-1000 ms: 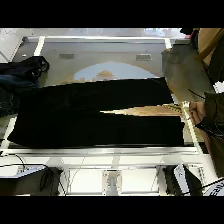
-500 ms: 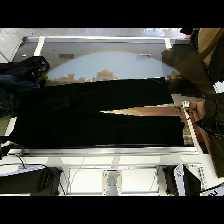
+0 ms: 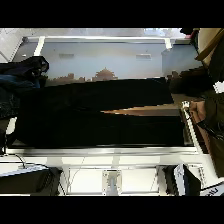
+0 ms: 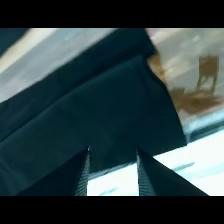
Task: Fold the clothes and pants, and hang the long-sleeved shirts on hangers.
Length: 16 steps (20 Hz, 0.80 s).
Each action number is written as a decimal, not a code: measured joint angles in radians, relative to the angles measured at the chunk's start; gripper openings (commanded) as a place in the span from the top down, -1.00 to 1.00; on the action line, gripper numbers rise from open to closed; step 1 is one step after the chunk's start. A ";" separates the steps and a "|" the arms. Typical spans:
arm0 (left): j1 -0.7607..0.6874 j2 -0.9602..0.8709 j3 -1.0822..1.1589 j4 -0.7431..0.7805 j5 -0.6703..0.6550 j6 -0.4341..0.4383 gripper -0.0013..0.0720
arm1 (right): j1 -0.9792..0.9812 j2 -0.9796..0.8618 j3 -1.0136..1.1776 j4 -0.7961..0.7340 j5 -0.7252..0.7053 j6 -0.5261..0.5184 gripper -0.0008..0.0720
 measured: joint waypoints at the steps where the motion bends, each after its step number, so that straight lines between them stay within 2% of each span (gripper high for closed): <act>1: -0.001 0.006 0.000 0.000 0.001 0.002 0.93 | -0.026 -0.027 -0.015 0.005 0.005 0.000 -0.21; 2: -0.002 0.014 0.000 0.000 0.001 0.003 0.93 | -0.052 -0.059 -0.035 0.008 0.008 0.001 -0.39; 3: -0.003 0.021 0.000 0.000 0.001 0.003 0.93 | -0.074 -0.093 -0.057 0.015 0.010 0.000 -0.40; 9: -0.004 0.062 0.000 0.000 0.003 0.008 0.93 | -0.133 -0.276 -0.188 -0.008 -0.085 -0.058 -0.34; 11: -0.004 0.067 0.000 0.006 0.004 0.014 0.93 | -0.147 -0.315 -0.215 -0.038 -0.124 -0.074 -0.24; 16: -0.004 0.071 0.000 0.027 0.005 0.021 0.93 | -0.225 -0.392 -0.238 -0.043 -0.180 -0.104 -0.24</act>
